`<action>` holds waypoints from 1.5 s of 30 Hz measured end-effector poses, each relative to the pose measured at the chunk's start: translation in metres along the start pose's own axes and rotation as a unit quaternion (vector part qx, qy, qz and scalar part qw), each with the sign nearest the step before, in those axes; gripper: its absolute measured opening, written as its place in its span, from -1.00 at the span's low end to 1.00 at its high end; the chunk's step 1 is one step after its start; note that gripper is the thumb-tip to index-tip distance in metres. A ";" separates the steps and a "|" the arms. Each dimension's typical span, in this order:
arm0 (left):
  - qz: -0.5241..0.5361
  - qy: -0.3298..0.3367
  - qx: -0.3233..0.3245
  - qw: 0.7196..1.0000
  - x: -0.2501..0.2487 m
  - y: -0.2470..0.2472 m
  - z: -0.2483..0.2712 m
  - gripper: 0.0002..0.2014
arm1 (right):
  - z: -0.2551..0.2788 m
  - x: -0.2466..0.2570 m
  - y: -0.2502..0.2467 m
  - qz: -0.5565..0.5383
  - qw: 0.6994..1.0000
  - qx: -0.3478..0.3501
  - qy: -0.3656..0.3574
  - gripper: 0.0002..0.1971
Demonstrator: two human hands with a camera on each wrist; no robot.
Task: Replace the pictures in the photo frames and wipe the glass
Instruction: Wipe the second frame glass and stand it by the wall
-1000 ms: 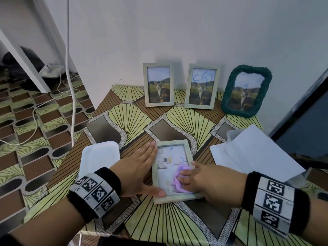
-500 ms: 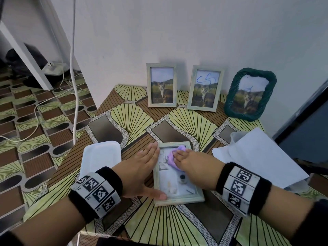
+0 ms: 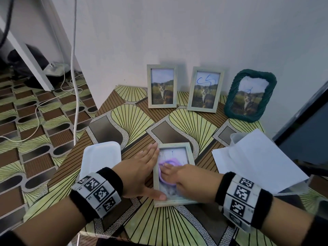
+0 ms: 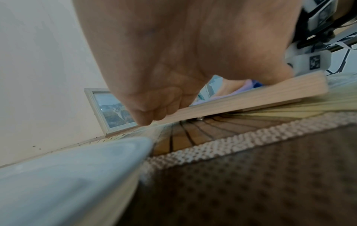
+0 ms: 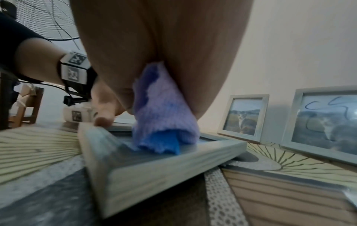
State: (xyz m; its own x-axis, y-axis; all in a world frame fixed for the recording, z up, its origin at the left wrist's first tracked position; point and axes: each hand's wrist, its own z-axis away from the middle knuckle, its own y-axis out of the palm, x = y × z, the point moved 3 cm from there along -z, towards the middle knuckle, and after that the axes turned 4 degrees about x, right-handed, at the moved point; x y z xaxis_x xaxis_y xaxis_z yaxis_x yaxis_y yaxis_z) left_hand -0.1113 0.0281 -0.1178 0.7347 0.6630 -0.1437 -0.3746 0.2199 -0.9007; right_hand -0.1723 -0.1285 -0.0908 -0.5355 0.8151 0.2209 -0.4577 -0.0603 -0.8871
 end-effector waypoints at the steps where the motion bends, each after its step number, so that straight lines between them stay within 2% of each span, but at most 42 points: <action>1: -0.001 0.000 0.001 1.000 0.000 0.000 0.000 0.34 | 0.005 0.000 0.004 -0.006 1.000 0.002 -0.017 -0.43; 4: 0.003 -0.003 0.007 1.000 0.000 -0.001 0.000 0.33 | 0.018 0.000 0.018 -0.003 0.999 0.014 -0.042 -0.41; 7: 0.018 -0.006 0.017 1.000 -0.001 -0.001 0.000 0.34 | 0.023 -0.005 0.026 0.080 0.996 0.037 -0.028 -0.38; 10: 0.030 -0.008 0.022 0.999 -0.001 -0.001 0.001 0.34 | 0.027 -0.011 0.024 0.160 0.986 0.052 0.002 -0.53; 14: 0.038 -0.005 0.022 0.999 -0.001 -0.002 0.001 0.34 | 0.028 -0.018 0.022 0.182 0.981 0.053 0.047 -0.62; 18: 0.041 0.000 0.022 0.999 -0.001 -0.002 0.001 0.33 | 0.022 -0.025 0.015 0.093 0.993 0.027 0.070 -0.64; 24: 0.040 0.002 0.025 0.999 0.000 -0.001 0.001 0.34 | 0.000 -0.034 0.000 0.097 0.992 0.019 0.077 -0.57; 28: 0.038 0.002 0.022 0.999 0.001 0.001 -0.001 0.35 | -0.014 -0.035 -0.012 0.061 0.993 0.002 0.104 -0.65; 31: 0.036 0.003 0.018 0.999 0.001 0.001 -0.002 0.35 | -0.024 -0.031 -0.016 0.066 0.994 -0.022 0.083 -0.71; 35: 0.029 0.004 0.012 1.000 0.001 0.001 -0.001 0.34 | -0.033 -0.024 -0.013 0.046 0.996 -0.039 0.061 -0.66; 40: 0.031 0.001 0.010 0.999 0.001 0.001 0.000 0.34 | -0.020 -0.014 -0.011 -0.027 0.997 -0.054 0.049 -0.64; 42: 0.028 0.000 0.011 1.000 0.002 0.001 -0.001 0.35 | -0.008 -0.011 -0.009 -0.058 0.997 -0.053 0.023 -0.61; 45: 0.021 -0.002 0.015 1.000 0.003 0.001 -0.001 0.37 | 0.009 -0.002 0.003 -0.027 0.997 -0.039 -0.061 -0.66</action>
State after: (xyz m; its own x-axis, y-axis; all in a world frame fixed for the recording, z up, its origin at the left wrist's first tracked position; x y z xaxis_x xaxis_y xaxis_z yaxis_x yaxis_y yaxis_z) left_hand -0.1089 0.0290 -0.1194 0.7158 0.6748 -0.1796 -0.4216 0.2126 -0.8815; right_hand -0.1787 -0.1355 -0.0902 -0.5954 0.7398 0.3134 -0.4347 0.0315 -0.9000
